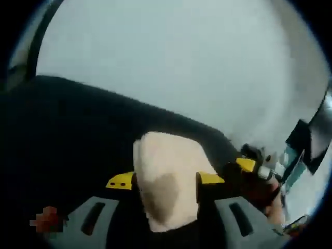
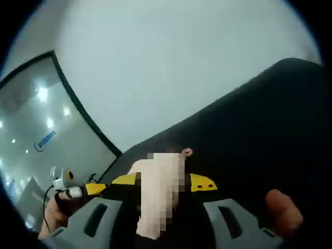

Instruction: Fold the towel on the table until its edges align and the towel forms a compact rectangular stack.

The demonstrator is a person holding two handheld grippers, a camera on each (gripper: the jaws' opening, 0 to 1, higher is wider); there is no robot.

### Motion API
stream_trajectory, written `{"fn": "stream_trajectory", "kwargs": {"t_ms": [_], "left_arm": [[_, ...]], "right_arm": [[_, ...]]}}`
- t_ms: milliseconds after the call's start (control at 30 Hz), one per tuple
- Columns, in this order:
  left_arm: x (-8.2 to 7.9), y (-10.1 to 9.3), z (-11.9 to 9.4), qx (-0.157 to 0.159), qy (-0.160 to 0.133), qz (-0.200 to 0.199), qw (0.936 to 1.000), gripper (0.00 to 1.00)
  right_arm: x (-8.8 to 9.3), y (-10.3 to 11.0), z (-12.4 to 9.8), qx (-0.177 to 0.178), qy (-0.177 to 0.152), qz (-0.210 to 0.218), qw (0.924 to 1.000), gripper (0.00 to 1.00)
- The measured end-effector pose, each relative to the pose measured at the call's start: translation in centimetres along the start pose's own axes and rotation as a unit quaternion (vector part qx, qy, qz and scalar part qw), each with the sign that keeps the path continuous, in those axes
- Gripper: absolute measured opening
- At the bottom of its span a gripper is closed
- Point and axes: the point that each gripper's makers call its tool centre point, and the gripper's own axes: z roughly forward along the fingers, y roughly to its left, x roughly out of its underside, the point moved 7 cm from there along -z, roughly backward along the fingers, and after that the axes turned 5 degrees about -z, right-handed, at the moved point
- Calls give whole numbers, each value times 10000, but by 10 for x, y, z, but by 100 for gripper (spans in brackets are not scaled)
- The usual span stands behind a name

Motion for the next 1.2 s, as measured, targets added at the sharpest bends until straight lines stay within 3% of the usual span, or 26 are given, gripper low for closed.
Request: {"fn": "stream_trajectory", "kwargs": {"t_ms": [33,67,133,167,200,233,267,300,333,367,400,467,600,700,833,1000,1100,1200], "left_arm": [[7,2,2,-57,295,-125,9995,62],[10,7,4,-268,408,-112,9987,68],[12,18,5,-743,370,163,9964,74],[8,19,3,-714,142,64,9973,71],[4,18,3,-571,-181,-306,9977,74],[6,16,5,-370,-161,-608,9973,75],[11,19,6,-321,-85,-672,9972,72],[12,23,6,-490,-121,-535,9973,57],[9,32,10,-644,95,-482,9967,42],[19,33,16,-545,392,-308,9973,31],[18,30,24,-384,198,-607,9972,30],[17,31,23,-415,139,-609,9972,28],[21,30,18,-301,64,-624,9976,26],[24,20,14,-109,-42,-536,9985,21],[33,-3,13,-7,59,-221,9997,20],[44,-33,15,240,117,-243,9993,20],[61,-57,18,352,143,-89,9992,19],[92,-90,23,497,139,261,9983,19]], "right_arm": [[4,4,2,-71,148,162,9997,33],[9,7,5,-180,273,414,9986,35],[26,8,13,-87,743,527,9958,40],[34,9,16,-8,800,498,9955,46],[42,8,24,80,929,421,9948,50],[40,9,26,54,679,267,9973,45],[42,8,27,229,827,155,9962,40],[42,14,34,196,823,119,9963,39],[43,17,37,173,808,134,9965,38],[50,22,38,87,872,212,9959,36],[53,24,39,114,885,191,9958,32],[53,24,45,176,875,172,9959,28],[57,25,34,42,976,205,9950,18],[53,31,21,-170,970,166,9950,14],[48,33,0,-95,920,-110,9957,14],[42,22,-41,-121,902,-132,9958,14],[41,10,-64,-113,931,-222,9953,14],[41,-5,-98,-94,825,-110,9965,14]]}}
